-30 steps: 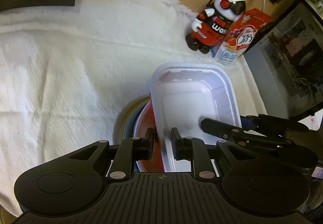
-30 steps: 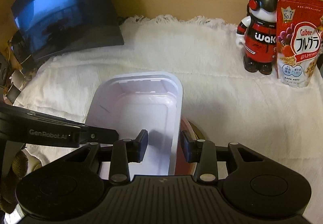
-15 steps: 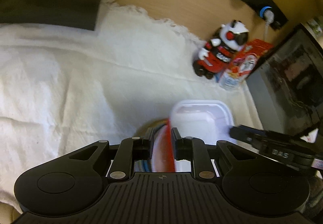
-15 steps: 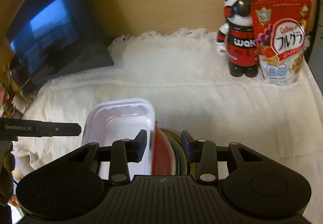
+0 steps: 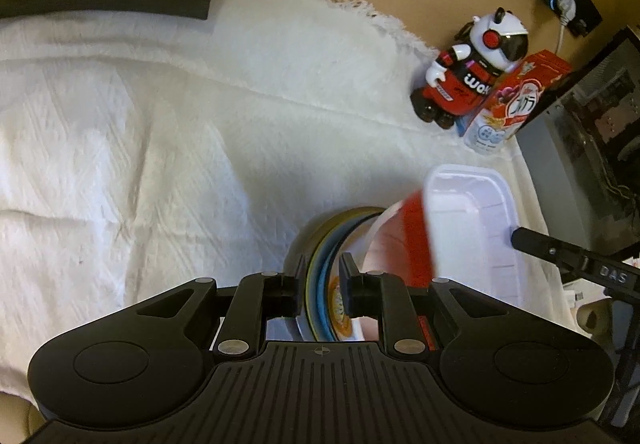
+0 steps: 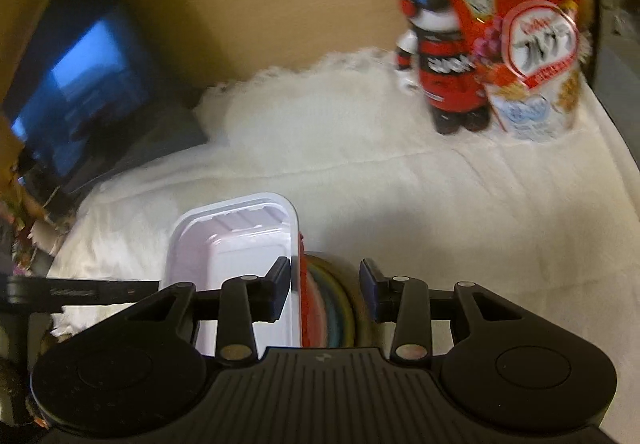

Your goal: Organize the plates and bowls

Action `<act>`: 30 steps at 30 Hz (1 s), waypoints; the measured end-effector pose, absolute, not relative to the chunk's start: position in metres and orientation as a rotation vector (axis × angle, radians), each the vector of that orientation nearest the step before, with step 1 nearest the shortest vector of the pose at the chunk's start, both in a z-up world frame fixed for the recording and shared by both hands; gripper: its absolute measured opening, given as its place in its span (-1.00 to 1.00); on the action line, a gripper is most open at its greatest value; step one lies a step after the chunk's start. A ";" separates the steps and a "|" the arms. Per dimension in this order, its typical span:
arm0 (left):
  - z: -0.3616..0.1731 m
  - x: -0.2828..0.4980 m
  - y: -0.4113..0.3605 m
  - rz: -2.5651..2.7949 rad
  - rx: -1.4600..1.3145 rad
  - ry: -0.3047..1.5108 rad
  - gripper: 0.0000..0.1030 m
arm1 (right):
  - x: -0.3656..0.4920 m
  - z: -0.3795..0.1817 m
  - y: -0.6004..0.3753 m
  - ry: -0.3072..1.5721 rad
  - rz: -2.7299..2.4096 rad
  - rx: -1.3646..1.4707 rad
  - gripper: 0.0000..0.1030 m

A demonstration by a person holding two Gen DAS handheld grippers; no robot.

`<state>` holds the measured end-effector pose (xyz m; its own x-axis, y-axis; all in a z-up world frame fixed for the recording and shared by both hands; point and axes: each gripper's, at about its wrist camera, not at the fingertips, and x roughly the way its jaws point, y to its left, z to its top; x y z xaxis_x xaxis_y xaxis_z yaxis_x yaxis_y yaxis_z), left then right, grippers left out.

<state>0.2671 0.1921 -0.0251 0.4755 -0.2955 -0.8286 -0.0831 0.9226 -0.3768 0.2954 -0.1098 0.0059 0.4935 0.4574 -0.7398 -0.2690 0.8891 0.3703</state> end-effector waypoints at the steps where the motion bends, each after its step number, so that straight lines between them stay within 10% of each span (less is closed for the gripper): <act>1: -0.026 0.268 0.192 -0.136 -0.395 1.080 -0.62 | 0.299 0.002 -0.112 0.978 0.431 0.223 -0.27; 30: -0.067 0.300 0.201 -0.125 -0.419 1.180 -0.67 | 0.334 -0.013 -0.045 1.063 0.447 0.184 -0.37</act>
<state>0.3003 0.2014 -0.0667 0.3838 -0.3107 -0.8696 -0.1219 0.9164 -0.3813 0.3339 -0.0449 -0.0130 0.4073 0.4398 -0.8004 -0.2651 0.8956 0.3572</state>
